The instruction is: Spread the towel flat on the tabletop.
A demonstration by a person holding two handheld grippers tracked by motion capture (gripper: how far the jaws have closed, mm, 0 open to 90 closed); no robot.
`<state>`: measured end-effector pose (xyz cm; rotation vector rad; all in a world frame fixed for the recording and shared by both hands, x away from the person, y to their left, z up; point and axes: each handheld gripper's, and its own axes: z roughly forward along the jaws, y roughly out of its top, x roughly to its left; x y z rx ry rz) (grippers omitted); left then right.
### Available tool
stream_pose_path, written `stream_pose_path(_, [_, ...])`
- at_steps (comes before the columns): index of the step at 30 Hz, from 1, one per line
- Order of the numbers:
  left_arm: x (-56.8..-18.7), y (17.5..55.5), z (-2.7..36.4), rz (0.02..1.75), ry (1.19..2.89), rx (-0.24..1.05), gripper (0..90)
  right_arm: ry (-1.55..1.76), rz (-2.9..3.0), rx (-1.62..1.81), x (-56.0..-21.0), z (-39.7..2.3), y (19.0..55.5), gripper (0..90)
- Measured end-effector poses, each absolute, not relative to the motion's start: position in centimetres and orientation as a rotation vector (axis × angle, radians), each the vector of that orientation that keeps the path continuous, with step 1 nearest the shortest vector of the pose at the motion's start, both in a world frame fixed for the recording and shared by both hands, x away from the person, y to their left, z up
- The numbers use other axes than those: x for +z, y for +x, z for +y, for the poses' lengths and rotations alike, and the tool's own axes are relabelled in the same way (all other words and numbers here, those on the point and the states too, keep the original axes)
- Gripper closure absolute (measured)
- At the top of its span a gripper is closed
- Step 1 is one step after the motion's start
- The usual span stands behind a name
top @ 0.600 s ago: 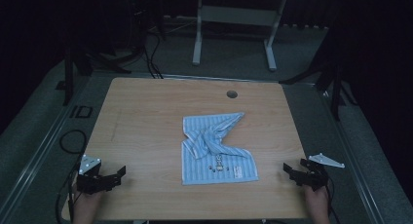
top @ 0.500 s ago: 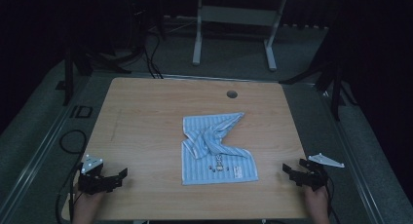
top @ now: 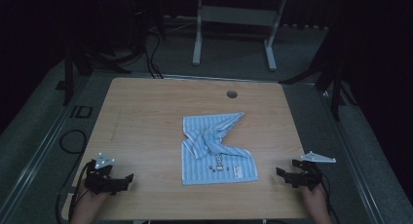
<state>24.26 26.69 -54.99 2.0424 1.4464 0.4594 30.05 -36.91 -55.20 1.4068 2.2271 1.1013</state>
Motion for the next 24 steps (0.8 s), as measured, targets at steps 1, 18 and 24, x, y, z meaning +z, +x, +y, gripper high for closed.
stream_pose_path(1, [-54.9, 24.4, 26.4, 1.437, 2.056, 0.461, 1.2, 1.372, 2.251, 1.072, -55.0, -36.4, 30.1, 11.0])
stream_pose_path(18, [-53.5, 27.4, 18.5, 1.240, 2.151, 0.236, 10.9, 1.162, 2.516, 1.050, -52.7, -30.7, 31.7, 21.1])
stream_pose_path(24, [-53.0, 28.4, 15.9, 1.170, 2.190, 0.217, 17.6, 1.115, 2.506, 1.103, -51.5, -29.2, 32.5, 43.0])
